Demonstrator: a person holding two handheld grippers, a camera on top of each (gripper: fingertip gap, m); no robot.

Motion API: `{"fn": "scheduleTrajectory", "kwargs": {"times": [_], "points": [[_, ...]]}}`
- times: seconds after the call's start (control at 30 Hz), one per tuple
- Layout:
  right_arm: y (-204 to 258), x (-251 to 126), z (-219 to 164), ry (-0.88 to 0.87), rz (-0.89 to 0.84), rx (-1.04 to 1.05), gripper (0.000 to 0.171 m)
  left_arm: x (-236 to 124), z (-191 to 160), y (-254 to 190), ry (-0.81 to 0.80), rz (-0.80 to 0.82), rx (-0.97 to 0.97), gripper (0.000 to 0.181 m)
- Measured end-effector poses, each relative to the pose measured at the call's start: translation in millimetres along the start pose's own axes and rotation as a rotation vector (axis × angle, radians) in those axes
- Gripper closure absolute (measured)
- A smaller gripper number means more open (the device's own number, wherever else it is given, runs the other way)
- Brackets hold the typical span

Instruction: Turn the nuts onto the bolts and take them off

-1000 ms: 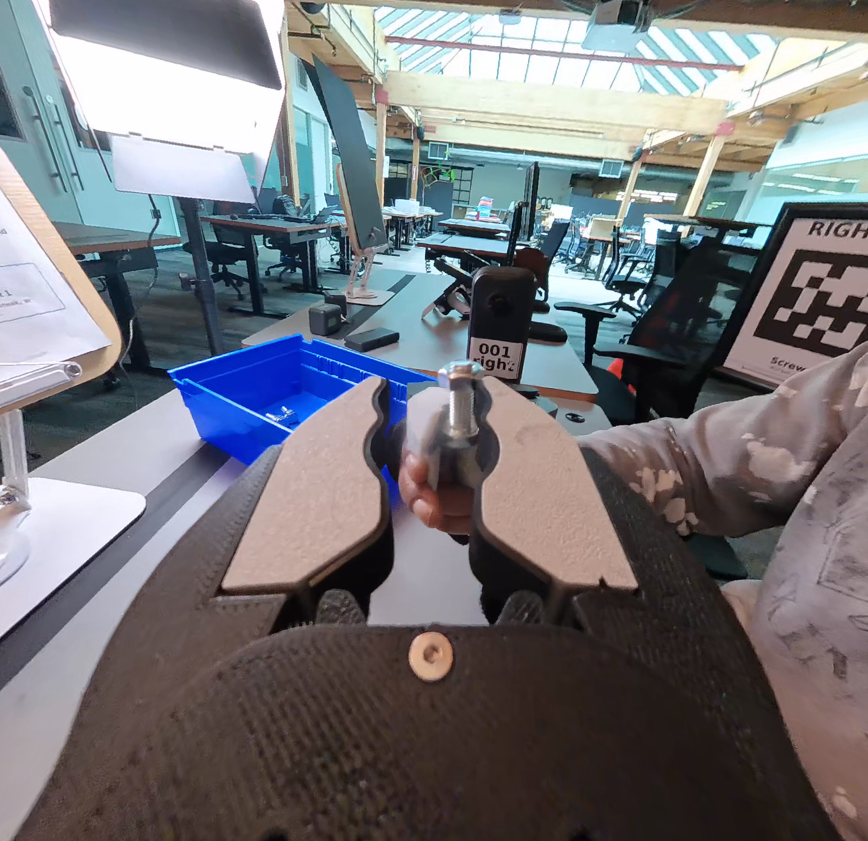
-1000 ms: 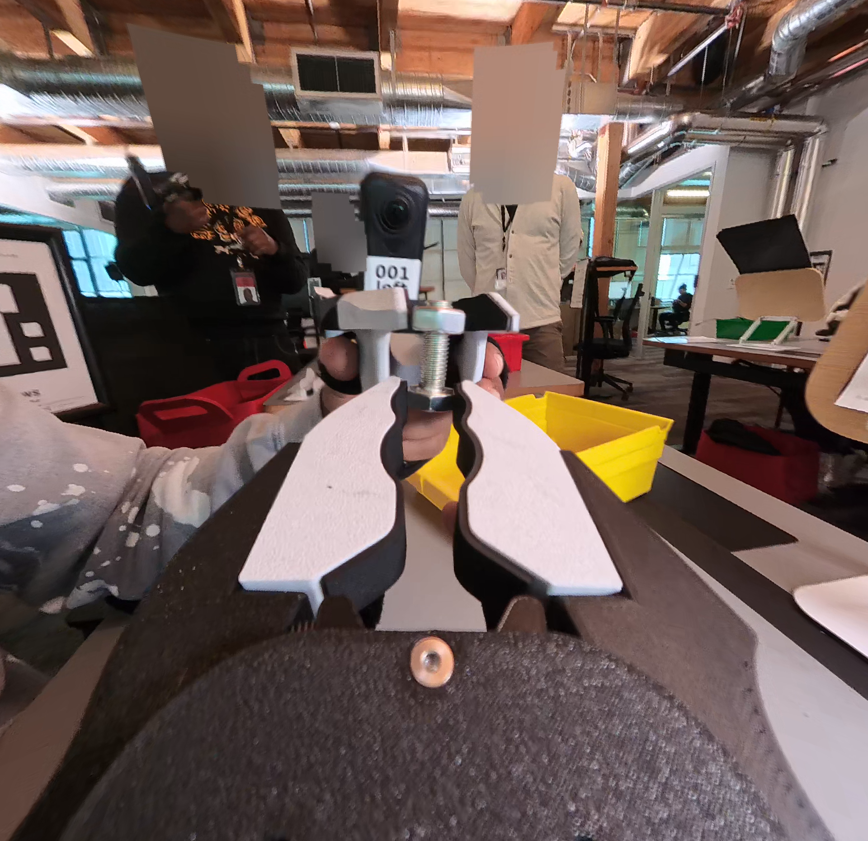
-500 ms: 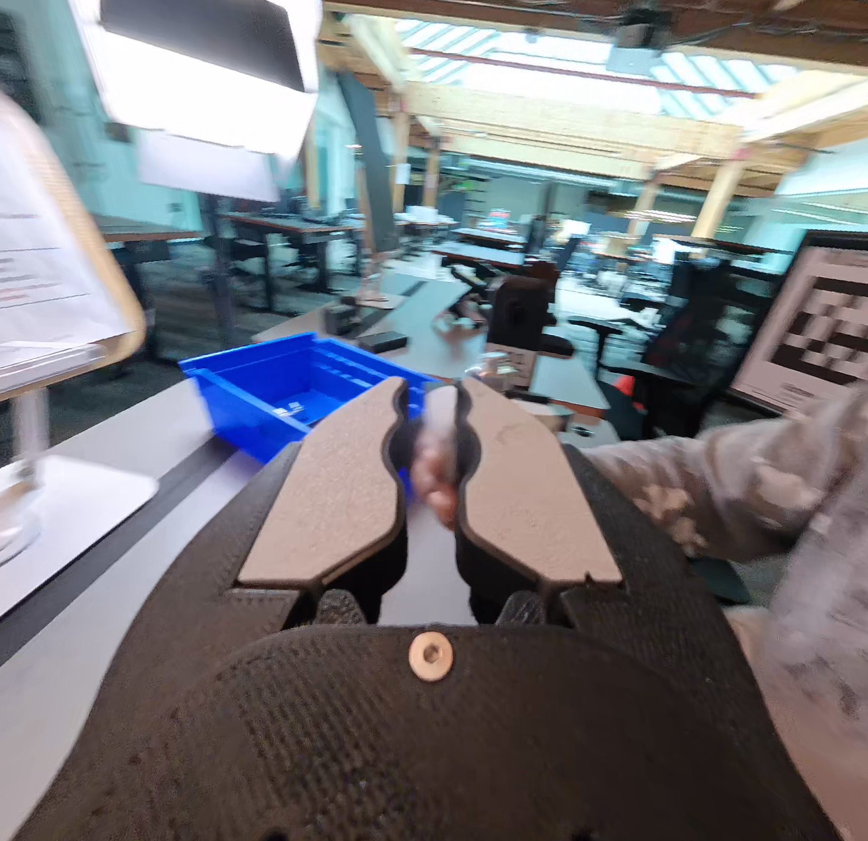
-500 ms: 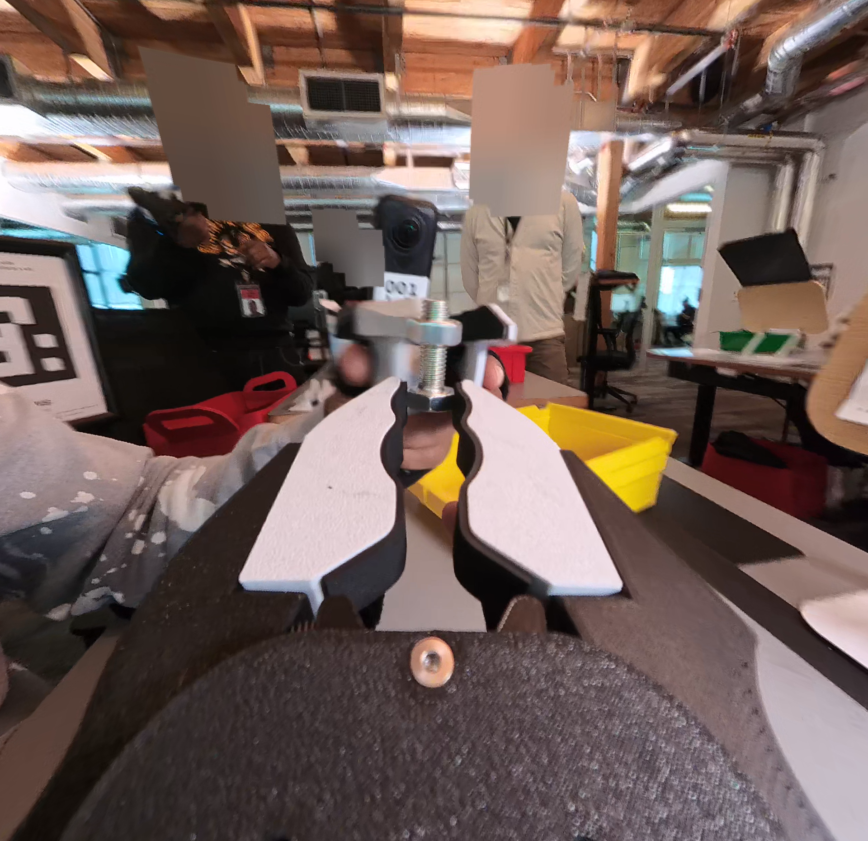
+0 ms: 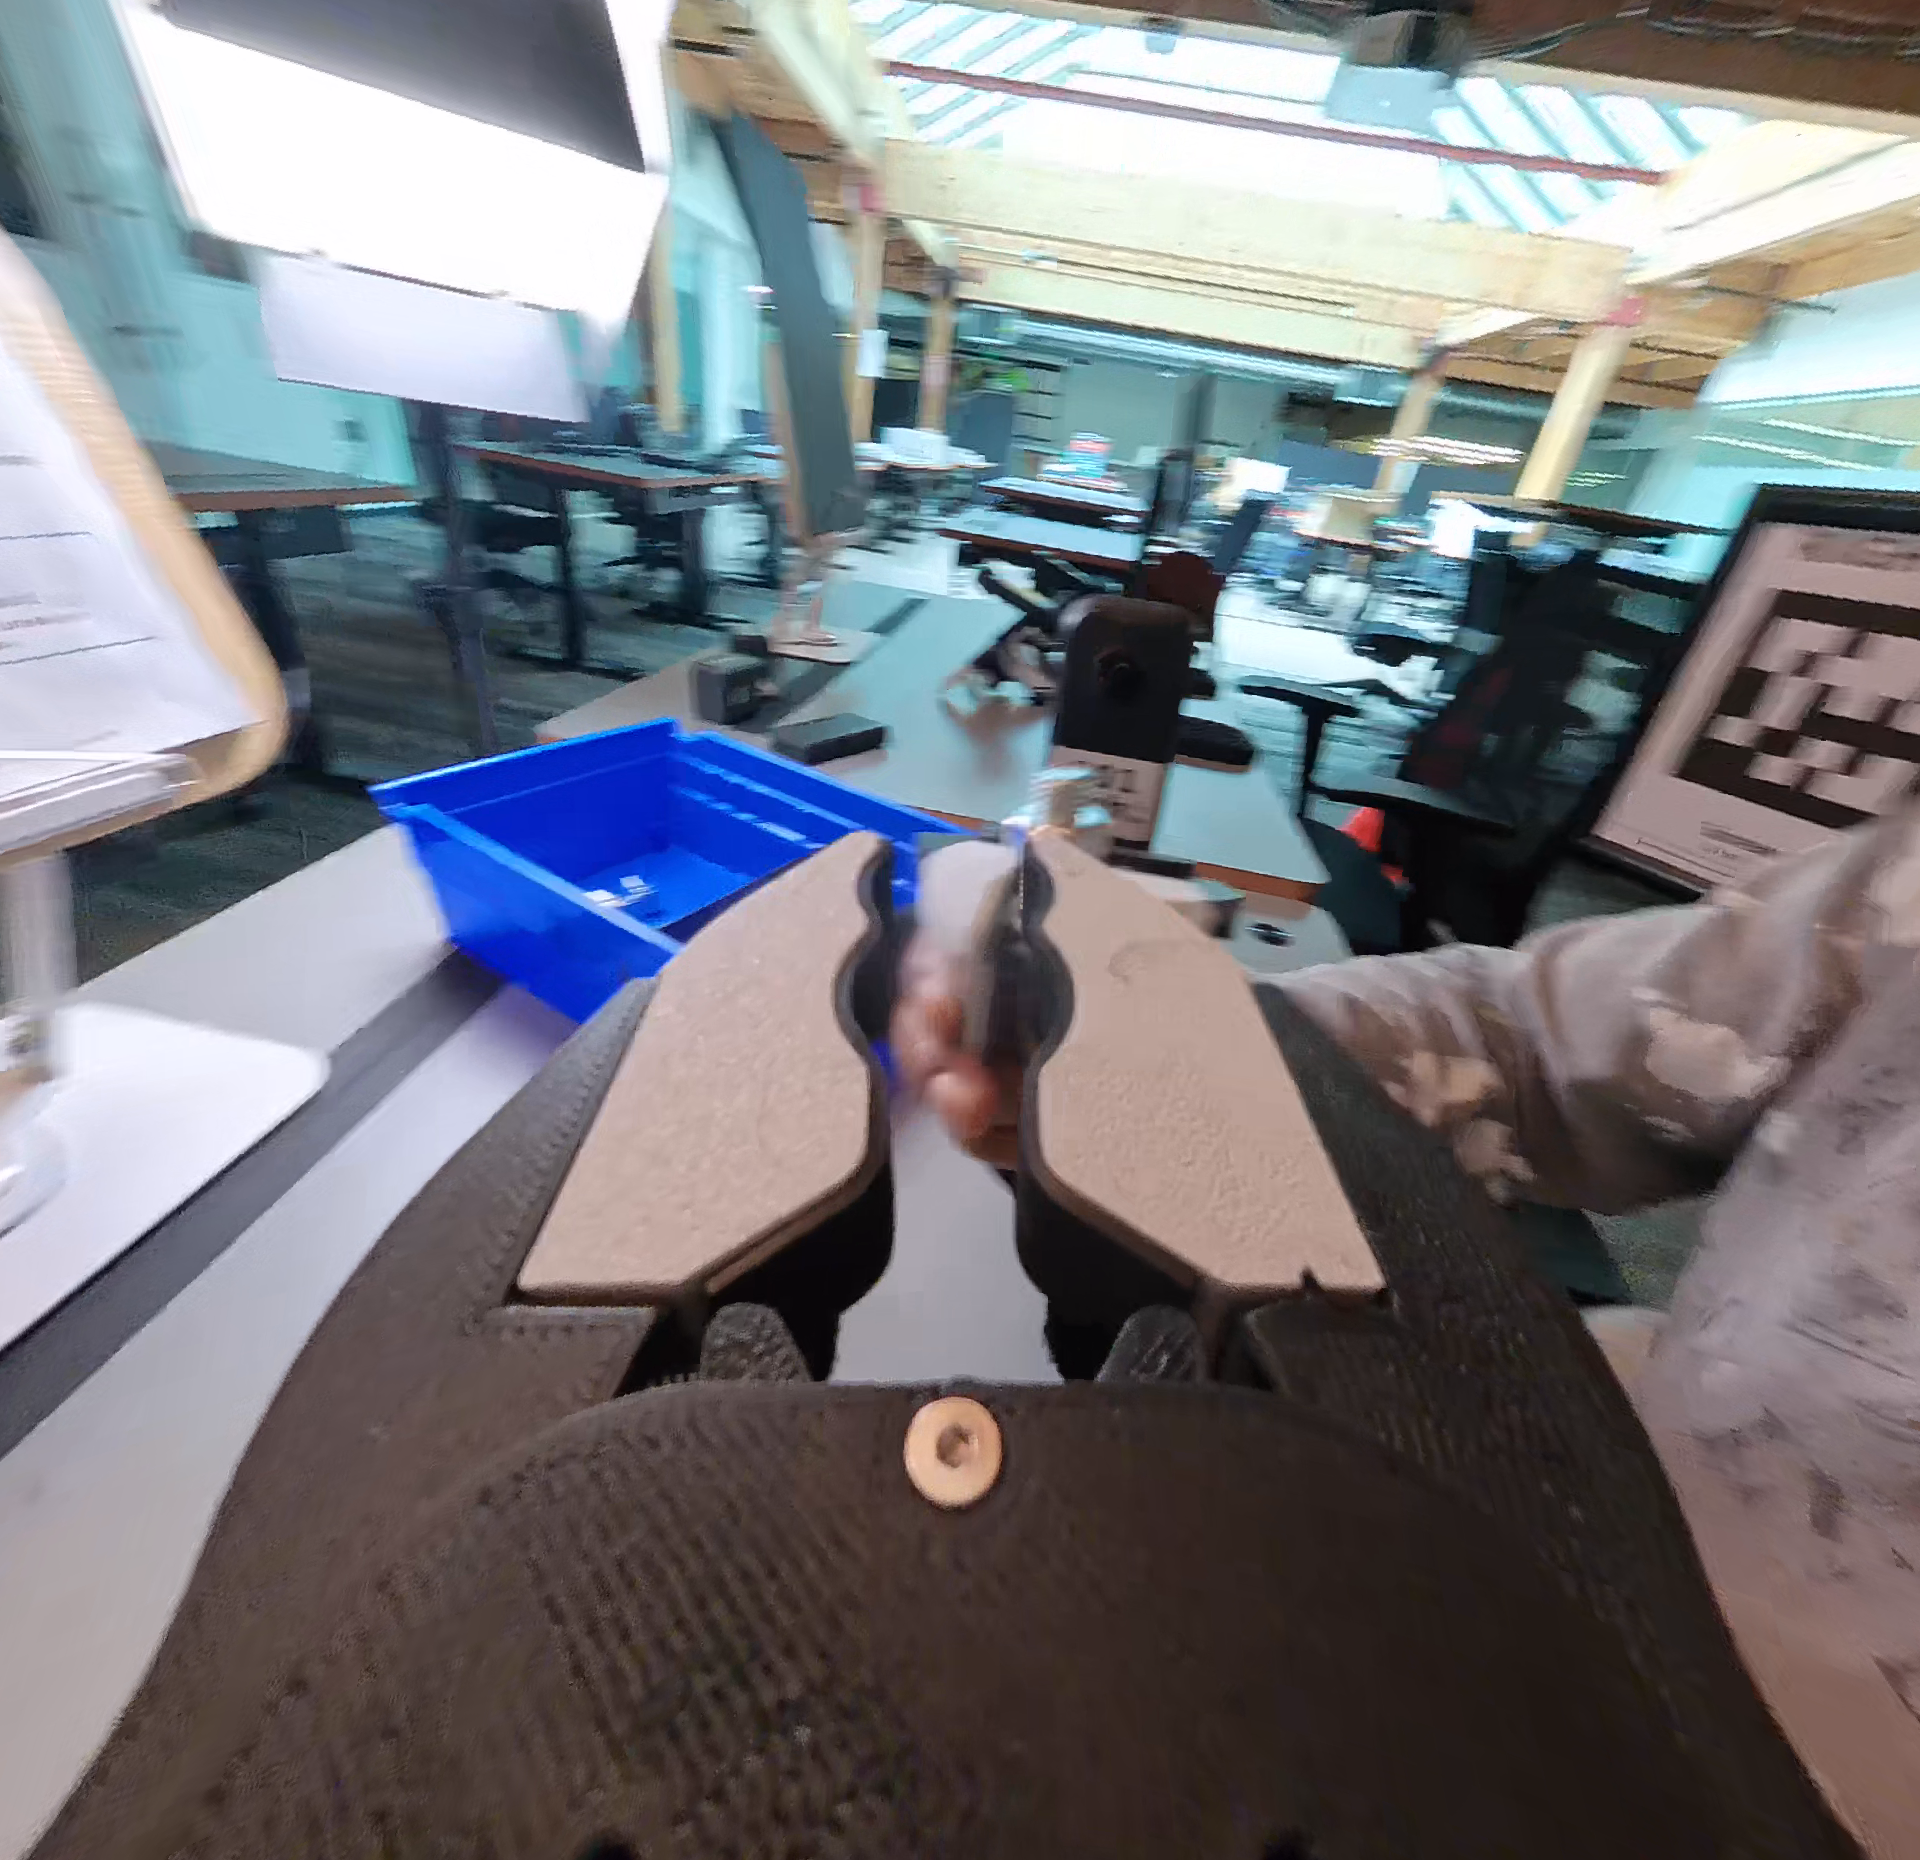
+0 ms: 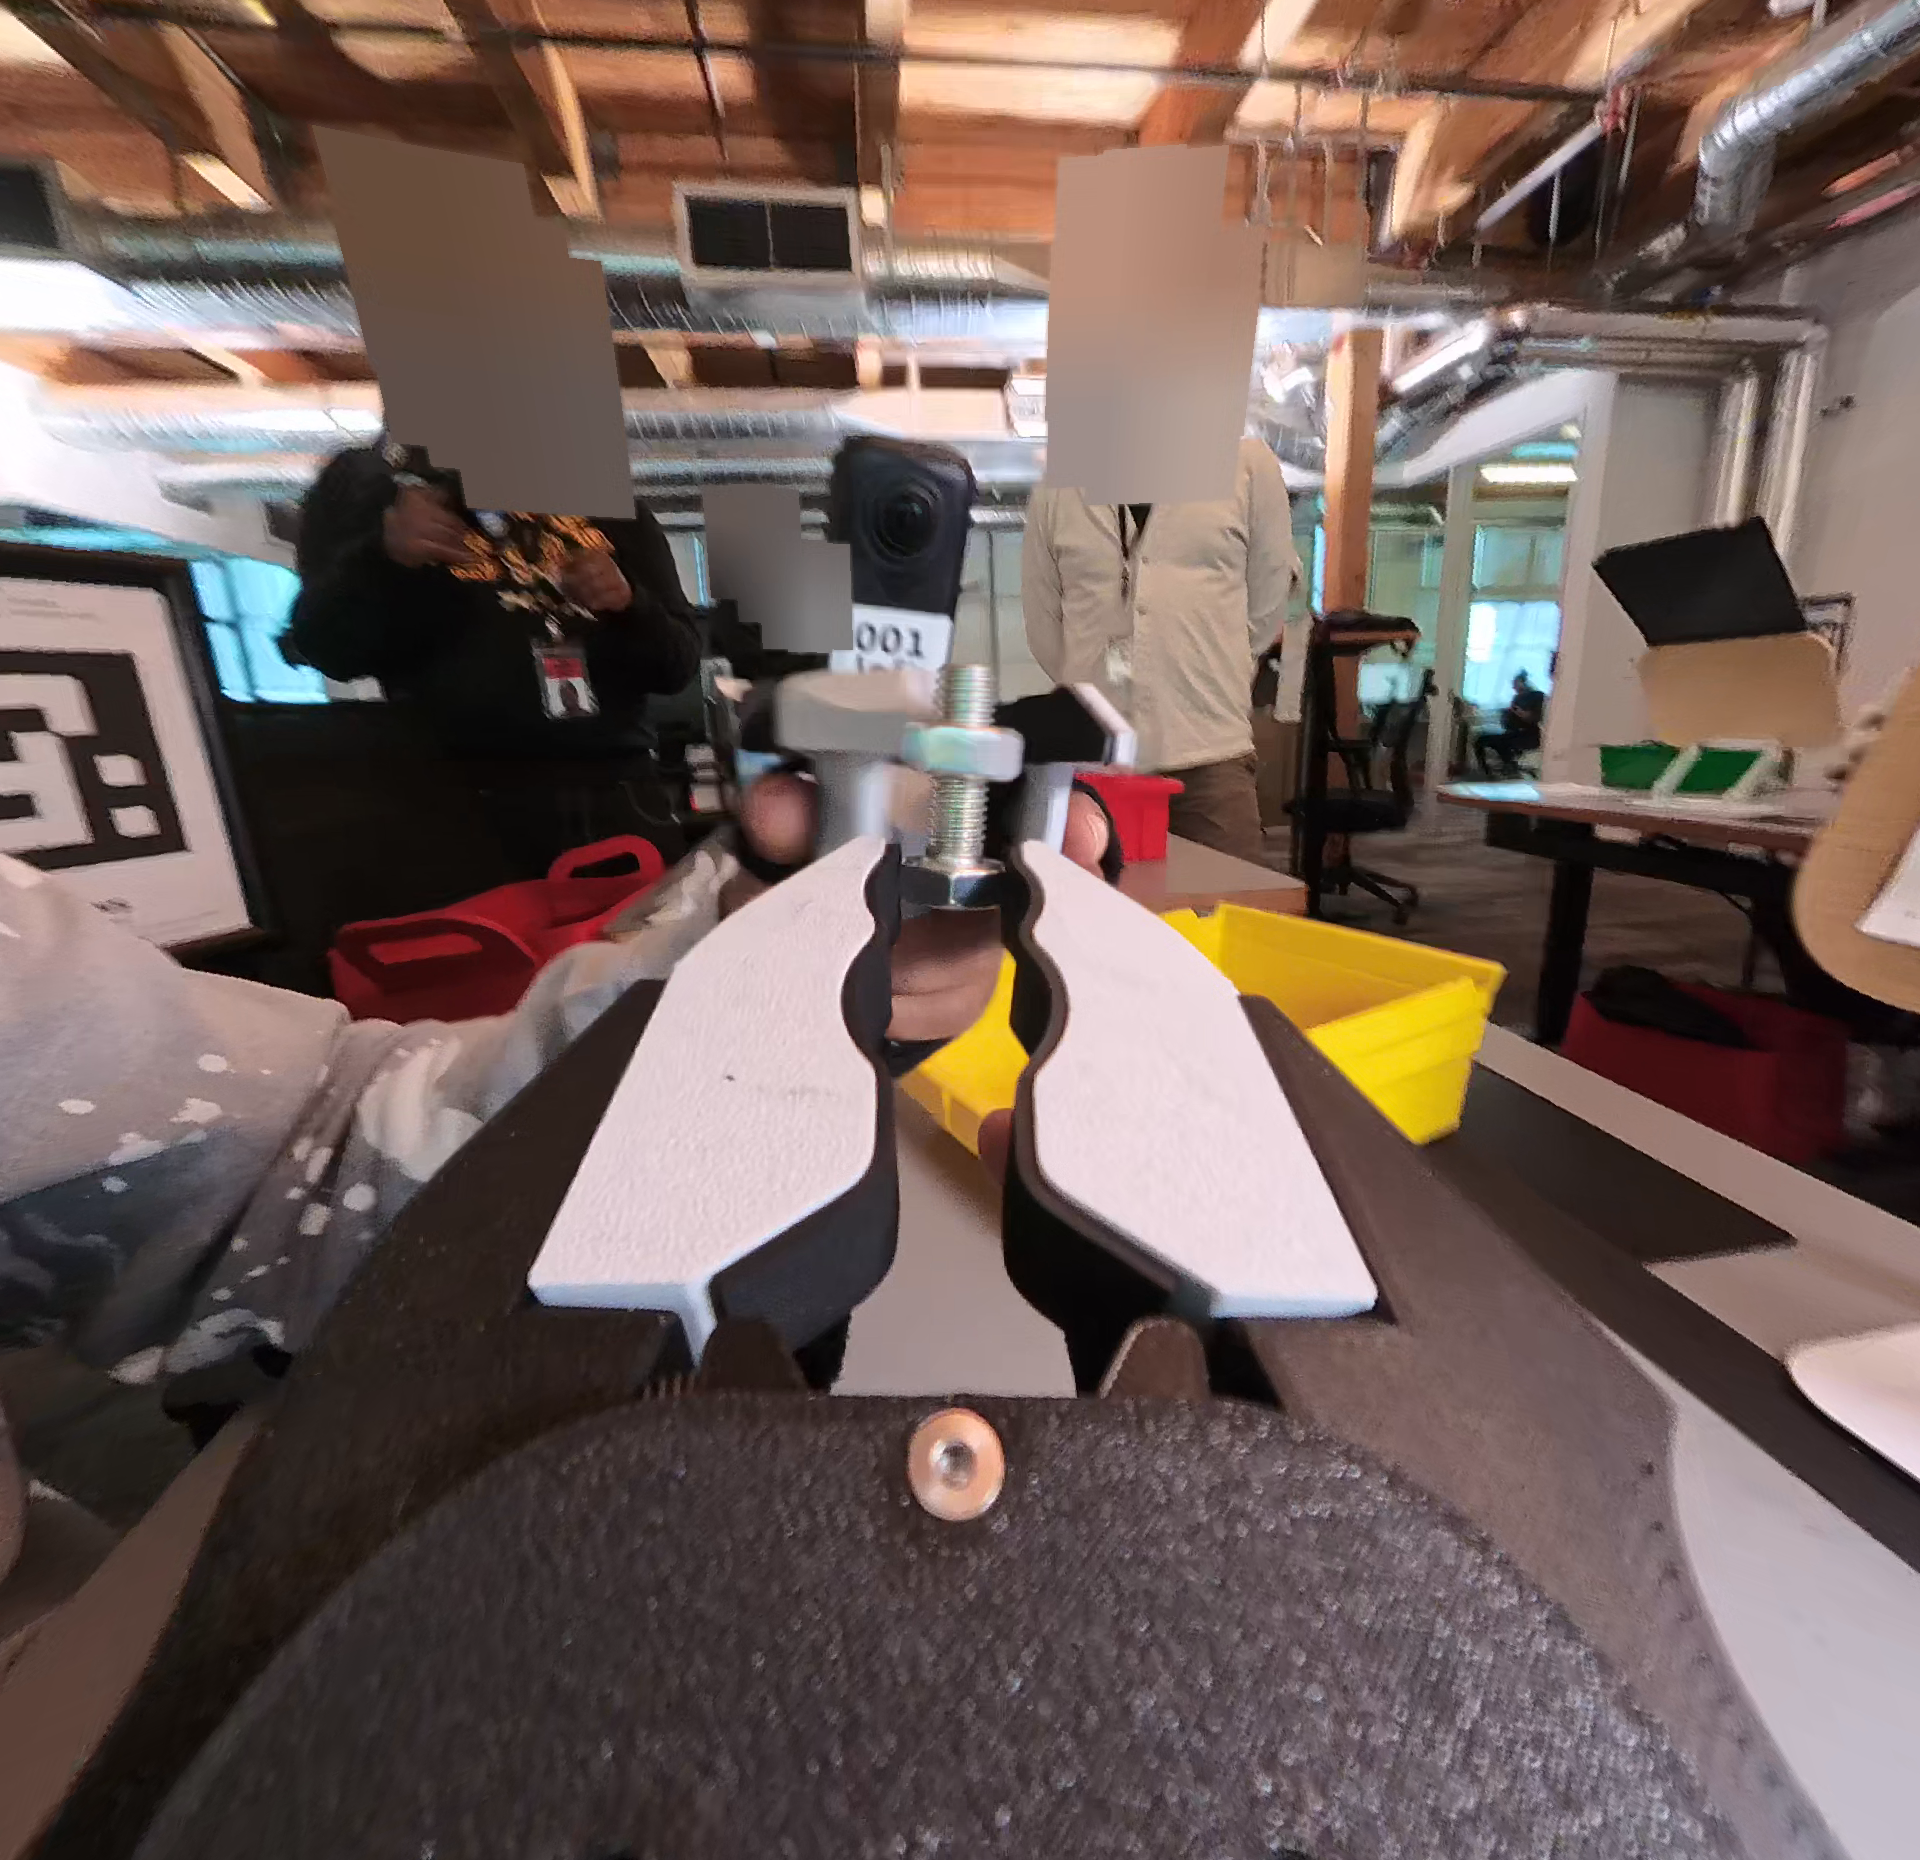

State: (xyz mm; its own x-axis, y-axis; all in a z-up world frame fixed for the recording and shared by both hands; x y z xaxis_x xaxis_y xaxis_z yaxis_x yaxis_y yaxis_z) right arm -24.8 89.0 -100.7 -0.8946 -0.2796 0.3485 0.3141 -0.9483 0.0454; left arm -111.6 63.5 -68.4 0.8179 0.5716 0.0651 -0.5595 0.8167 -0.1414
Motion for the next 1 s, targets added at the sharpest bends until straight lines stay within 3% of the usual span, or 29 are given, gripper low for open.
{"fn": "scheduleTrajectory", "kwargs": {"times": [0.07,0.3,0.43,0.5,0.87,0.93,0.97,1.0], "points": [[1,-2,6,-0.037,0.032,0.022,0.153,-7,-1,9,0.009,0.084,0.051,0.16],[-2,1,-1,0.014,-0.02,-0.001,0.153,4,-1,-9,-0.001,-0.051,0.011,0.148],[1,3,-1,0.017,-0.009,-0.014,0.153,6,-4,-9,0.03,-0.067,-0.022,0.149],[3,0,4,-0.03,0.03,0.008,0.153,0,-3,1,0.036,0.018,-0.007,0.162],[2,4,-1,0.012,-0.007,-0.005,0.153,7,-5,-10,0.043,-0.049,0.003,0.147],[2,3,1,-0.007,-0.001,0.004,0.153,4,-4,-7,0.037,-0.055,-0.028,0.151],[2,1,4,-0.035,0.022,0.02,0.153,1,-4,0,0.037,0.004,-0.028,0.163],[3,0,6,-0.054,0.042,0.037,0.153,-2,-5,5,0.046,0.054,0.0,0.162]]}}
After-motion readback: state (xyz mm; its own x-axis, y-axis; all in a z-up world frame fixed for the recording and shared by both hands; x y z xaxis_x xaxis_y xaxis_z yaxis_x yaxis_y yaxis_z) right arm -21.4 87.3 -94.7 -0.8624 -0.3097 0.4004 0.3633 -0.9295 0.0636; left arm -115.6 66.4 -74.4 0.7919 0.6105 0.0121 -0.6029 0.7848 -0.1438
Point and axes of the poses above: each gripper's, where its closed fingertips meet, x out along the fingers, z out of its top, y = z × x across the jaws, the point moved 5 cm from there along -x, back along the fingers, and after that the axes turned 1 degree about -z, right-handed, at the moved point
